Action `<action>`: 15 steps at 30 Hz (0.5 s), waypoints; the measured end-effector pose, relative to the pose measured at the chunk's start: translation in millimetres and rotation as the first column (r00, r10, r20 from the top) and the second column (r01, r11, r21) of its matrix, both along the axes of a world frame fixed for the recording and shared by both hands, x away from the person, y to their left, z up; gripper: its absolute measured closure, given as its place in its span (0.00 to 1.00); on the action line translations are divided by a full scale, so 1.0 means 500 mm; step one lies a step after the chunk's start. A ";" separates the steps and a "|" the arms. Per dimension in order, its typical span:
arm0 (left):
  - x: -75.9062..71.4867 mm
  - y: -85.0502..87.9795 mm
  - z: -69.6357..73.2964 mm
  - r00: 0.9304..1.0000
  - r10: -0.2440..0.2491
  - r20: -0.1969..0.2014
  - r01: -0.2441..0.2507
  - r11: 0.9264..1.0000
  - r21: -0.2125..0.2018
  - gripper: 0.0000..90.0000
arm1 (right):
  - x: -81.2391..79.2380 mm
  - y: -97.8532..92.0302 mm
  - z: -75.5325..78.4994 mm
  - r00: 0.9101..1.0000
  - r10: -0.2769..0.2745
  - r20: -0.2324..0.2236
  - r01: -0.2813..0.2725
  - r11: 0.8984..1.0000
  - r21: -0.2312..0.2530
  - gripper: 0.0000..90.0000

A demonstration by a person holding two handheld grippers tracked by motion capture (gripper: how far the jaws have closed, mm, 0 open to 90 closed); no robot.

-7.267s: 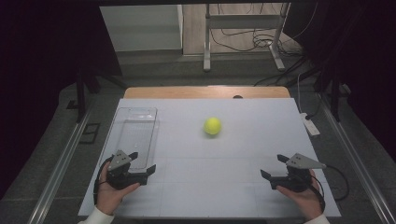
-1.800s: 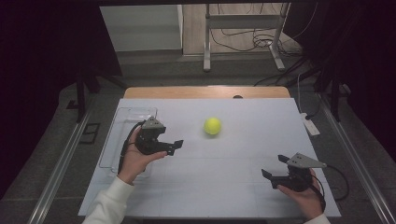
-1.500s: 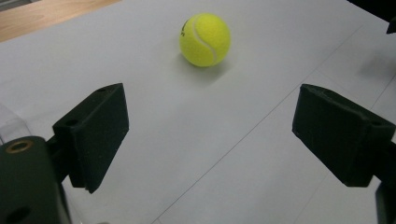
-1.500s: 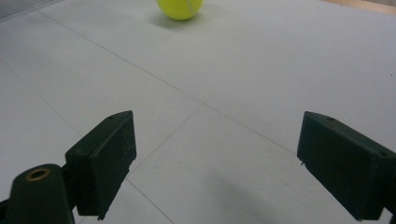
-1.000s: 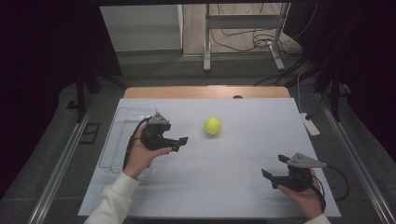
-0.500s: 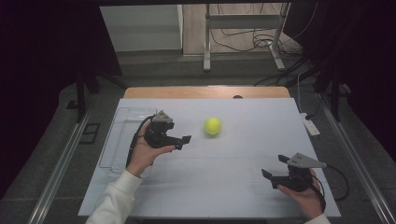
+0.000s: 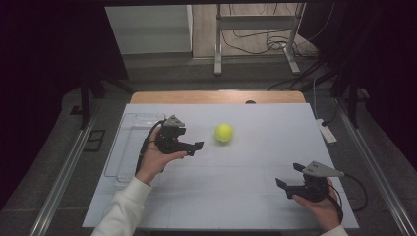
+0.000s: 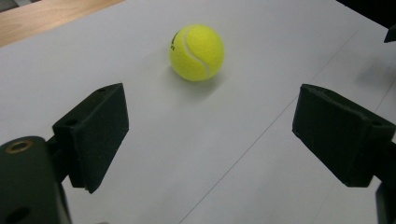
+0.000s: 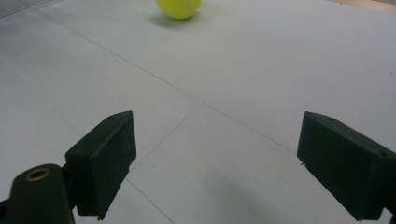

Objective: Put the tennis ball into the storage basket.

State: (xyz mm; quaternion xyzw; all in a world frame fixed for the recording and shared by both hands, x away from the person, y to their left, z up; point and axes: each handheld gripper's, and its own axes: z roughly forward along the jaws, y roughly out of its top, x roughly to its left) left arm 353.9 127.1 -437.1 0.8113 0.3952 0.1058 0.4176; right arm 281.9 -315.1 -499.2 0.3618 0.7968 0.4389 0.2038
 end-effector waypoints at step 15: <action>0.013 -0.010 0.001 1.000 -0.002 -0.002 0.002 1.000 0.009 0.13 | -0.001 -0.003 0.001 1.000 -0.002 0.003 0.002 1.000 0.000 0.14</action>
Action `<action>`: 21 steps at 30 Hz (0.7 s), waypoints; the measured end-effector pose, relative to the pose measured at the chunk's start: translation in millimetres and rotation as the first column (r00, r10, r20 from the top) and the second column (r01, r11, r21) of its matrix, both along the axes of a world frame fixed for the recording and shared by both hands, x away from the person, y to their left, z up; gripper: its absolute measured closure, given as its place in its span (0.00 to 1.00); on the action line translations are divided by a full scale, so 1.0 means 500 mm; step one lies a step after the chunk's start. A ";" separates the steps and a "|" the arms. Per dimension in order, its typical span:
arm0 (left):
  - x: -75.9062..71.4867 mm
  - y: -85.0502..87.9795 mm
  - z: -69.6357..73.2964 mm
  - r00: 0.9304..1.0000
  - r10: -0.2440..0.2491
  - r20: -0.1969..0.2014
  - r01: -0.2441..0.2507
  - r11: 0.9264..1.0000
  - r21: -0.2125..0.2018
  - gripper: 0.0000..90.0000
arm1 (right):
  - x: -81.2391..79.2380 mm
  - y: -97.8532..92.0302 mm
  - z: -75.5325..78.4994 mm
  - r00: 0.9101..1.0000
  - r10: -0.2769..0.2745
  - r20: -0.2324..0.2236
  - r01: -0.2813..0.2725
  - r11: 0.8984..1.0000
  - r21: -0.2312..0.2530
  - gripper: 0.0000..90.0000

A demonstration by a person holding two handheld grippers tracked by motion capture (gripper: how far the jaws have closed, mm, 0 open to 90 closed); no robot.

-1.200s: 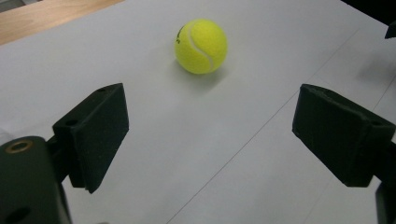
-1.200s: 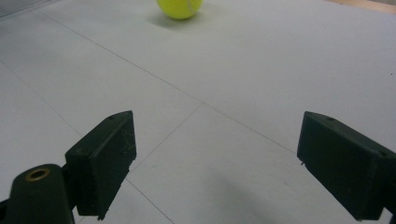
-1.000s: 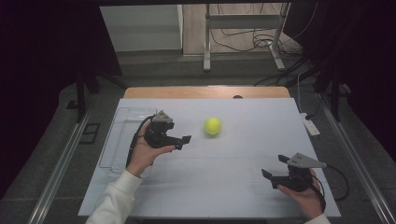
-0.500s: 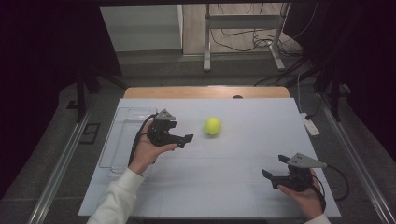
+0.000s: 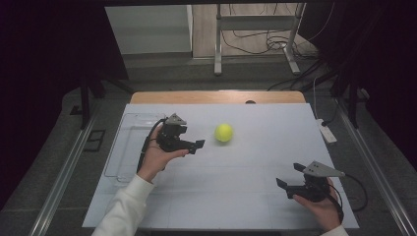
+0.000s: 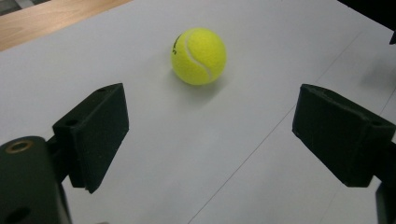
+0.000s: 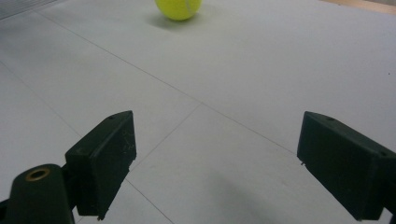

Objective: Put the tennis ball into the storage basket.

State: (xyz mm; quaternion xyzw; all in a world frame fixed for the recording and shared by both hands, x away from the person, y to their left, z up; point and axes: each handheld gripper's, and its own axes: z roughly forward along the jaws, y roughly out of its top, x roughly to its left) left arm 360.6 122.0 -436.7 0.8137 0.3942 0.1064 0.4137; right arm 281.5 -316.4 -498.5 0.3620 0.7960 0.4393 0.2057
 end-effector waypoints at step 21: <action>0.020 -0.037 -0.001 1.000 -0.020 -0.005 0.020 1.000 0.012 0.13 | 0.000 0.000 0.000 1.000 0.002 0.002 -0.002 1.000 0.003 0.14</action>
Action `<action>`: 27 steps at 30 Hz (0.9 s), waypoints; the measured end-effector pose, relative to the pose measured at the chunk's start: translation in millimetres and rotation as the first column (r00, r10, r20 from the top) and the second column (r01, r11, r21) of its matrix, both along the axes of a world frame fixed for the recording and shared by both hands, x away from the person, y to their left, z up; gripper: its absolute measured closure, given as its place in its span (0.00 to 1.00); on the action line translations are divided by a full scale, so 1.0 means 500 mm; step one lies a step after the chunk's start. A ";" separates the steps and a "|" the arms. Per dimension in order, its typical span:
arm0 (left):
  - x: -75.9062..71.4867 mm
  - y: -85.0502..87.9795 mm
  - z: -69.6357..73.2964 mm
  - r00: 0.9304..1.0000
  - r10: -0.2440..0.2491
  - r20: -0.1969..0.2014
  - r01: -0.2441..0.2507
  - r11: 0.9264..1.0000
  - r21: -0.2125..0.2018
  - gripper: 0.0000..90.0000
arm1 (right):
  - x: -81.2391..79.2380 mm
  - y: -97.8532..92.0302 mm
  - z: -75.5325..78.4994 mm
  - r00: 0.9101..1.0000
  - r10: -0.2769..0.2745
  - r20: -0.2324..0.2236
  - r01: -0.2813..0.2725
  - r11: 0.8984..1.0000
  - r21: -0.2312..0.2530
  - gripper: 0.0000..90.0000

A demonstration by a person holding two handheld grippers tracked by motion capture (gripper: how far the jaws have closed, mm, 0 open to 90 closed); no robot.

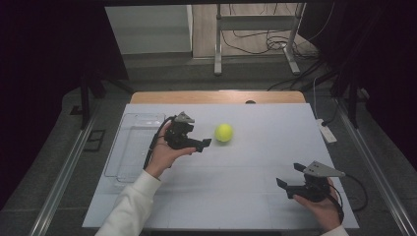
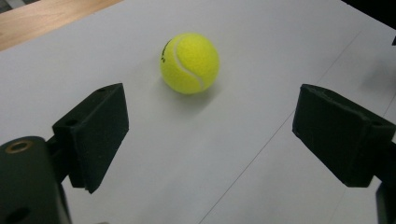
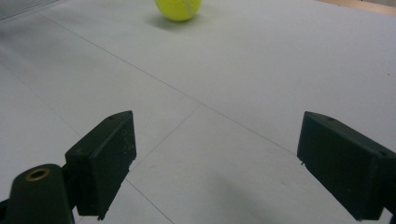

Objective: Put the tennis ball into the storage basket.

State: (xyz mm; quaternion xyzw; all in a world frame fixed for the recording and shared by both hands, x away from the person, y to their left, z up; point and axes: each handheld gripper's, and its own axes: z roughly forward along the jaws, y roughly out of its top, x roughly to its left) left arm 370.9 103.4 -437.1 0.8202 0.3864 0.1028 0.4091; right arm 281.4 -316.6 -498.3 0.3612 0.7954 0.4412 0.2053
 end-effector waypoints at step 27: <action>0.033 -0.043 -0.005 1.000 -0.007 -0.018 0.008 1.000 0.030 0.12 | 0.001 0.000 -0.001 1.000 0.001 -0.003 -0.001 1.000 0.001 0.14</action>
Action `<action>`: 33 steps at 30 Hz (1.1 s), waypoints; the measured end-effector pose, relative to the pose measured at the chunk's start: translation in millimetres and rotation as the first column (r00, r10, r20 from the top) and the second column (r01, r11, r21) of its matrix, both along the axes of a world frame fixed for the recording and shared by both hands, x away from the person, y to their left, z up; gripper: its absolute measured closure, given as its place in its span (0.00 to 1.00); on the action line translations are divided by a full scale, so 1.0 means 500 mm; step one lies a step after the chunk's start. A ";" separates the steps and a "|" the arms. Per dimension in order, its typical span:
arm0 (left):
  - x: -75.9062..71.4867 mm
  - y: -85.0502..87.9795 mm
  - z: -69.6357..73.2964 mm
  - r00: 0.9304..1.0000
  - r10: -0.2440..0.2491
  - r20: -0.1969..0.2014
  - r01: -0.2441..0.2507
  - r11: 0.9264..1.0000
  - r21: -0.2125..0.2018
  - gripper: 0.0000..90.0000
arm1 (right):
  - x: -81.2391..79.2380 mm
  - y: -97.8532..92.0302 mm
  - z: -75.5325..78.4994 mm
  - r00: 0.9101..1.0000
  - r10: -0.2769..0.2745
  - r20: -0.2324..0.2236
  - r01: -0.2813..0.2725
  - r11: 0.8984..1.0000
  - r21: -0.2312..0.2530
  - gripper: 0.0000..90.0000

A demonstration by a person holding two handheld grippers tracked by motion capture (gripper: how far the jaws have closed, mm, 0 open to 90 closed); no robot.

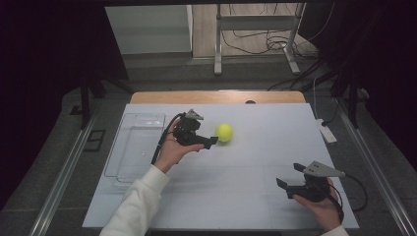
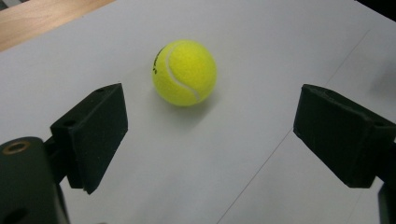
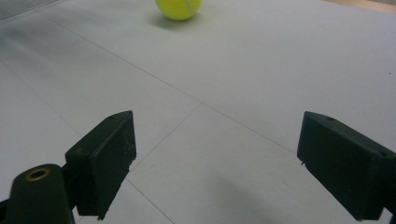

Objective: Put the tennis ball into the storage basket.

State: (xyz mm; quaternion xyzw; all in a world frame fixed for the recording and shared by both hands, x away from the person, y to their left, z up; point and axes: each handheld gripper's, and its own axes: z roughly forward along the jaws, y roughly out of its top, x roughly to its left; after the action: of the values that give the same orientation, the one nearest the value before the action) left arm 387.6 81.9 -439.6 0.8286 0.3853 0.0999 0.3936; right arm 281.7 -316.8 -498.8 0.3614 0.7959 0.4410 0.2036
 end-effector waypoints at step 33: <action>0.051 -0.038 0.002 1.000 0.005 -0.024 -0.004 1.000 0.030 0.13 | 0.000 -0.001 0.000 1.000 0.001 0.000 -0.001 1.000 0.003 0.14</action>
State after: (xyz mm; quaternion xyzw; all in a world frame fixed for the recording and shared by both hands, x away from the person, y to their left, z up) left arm 413.2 62.6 -438.5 0.8347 0.3902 0.0966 0.3764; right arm 281.7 -317.1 -498.7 0.3612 0.7955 0.4422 0.2030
